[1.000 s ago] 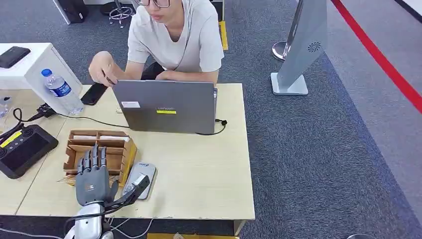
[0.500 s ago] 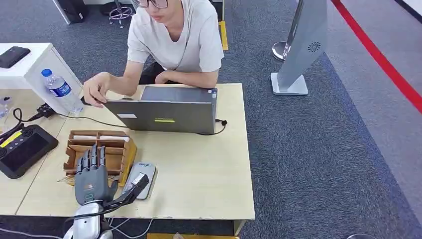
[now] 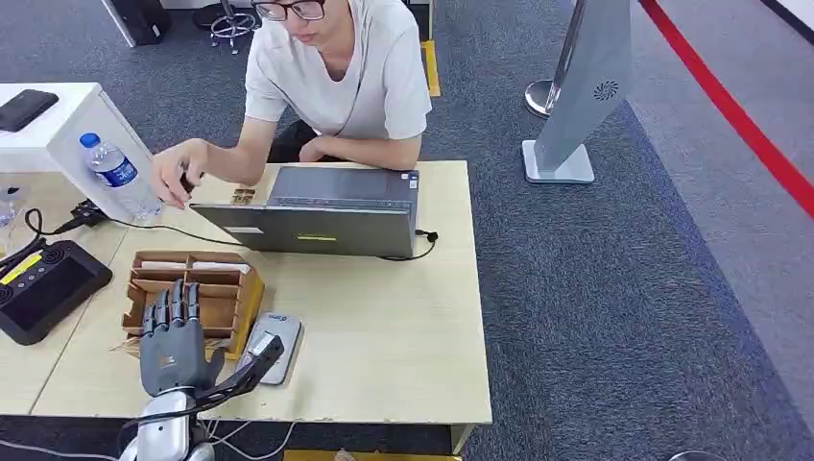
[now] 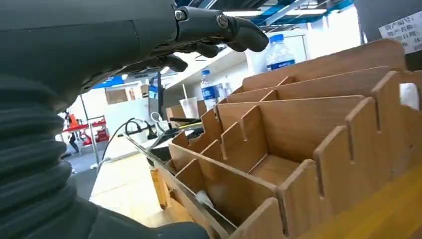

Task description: Pass the card to the sensor for recognition and then transmit it.

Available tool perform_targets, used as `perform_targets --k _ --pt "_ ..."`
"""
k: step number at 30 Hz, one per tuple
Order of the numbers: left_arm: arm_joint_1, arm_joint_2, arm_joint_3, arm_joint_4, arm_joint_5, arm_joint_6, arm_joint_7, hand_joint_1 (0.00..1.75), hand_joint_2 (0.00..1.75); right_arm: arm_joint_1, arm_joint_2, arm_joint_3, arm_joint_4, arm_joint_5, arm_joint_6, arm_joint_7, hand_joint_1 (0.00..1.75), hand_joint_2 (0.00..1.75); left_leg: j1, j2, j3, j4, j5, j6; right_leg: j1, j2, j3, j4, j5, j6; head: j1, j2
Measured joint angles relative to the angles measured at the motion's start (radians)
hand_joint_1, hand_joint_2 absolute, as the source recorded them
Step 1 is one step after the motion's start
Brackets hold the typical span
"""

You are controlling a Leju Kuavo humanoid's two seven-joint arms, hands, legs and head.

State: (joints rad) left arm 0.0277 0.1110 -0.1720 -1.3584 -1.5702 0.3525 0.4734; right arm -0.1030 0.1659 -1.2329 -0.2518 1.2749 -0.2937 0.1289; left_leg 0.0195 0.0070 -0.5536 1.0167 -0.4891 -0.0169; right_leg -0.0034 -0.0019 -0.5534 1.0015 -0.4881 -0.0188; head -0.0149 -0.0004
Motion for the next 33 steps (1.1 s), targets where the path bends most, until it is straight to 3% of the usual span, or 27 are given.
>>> perform_targets --k 29,30,31,33 --pt "0.006 -0.049 0.075 -0.005 0.0 -0.018 -0.036 0.0 1.75 0.0 0.0 0.0 0.0 -0.001 0.0 0.003 0.0 1.75 0.0 0.0 0.0 0.0 0.0 0.0 0.0 0.0 0.0 0.0 0.0 0.0 0.0 0.0" --pt "0.006 -0.05 0.076 -0.006 0.0 -0.018 -0.039 0.54 1.75 0.0 0.0 0.0 0.0 -0.001 0.0 0.003 0.0 1.75 0.0 0.0 0.0 0.0 0.0 0.0 0.0 0.0 0.0 0.0 0.0 0.0 0.0 0.0" --pt "0.006 -0.05 0.077 -0.008 0.0 -0.019 -0.044 1.75 1.75 0.0 0.0 0.0 0.0 -0.001 0.0 0.002 0.0 1.75 0.0 0.0 0.0 0.0 0.0 0.0 0.0 0.0 0.0 0.0 0.0 0.0 0.0 0.0" --pt "0.006 -0.051 0.079 -0.008 0.0 -0.02 -0.047 1.75 1.75 0.0 0.0 0.0 0.0 0.0 0.0 0.002 0.0 1.75 0.0 0.0 0.0 0.0 0.0 0.0 0.0 0.0 0.0 0.0 0.0 0.0 0.0 0.0"
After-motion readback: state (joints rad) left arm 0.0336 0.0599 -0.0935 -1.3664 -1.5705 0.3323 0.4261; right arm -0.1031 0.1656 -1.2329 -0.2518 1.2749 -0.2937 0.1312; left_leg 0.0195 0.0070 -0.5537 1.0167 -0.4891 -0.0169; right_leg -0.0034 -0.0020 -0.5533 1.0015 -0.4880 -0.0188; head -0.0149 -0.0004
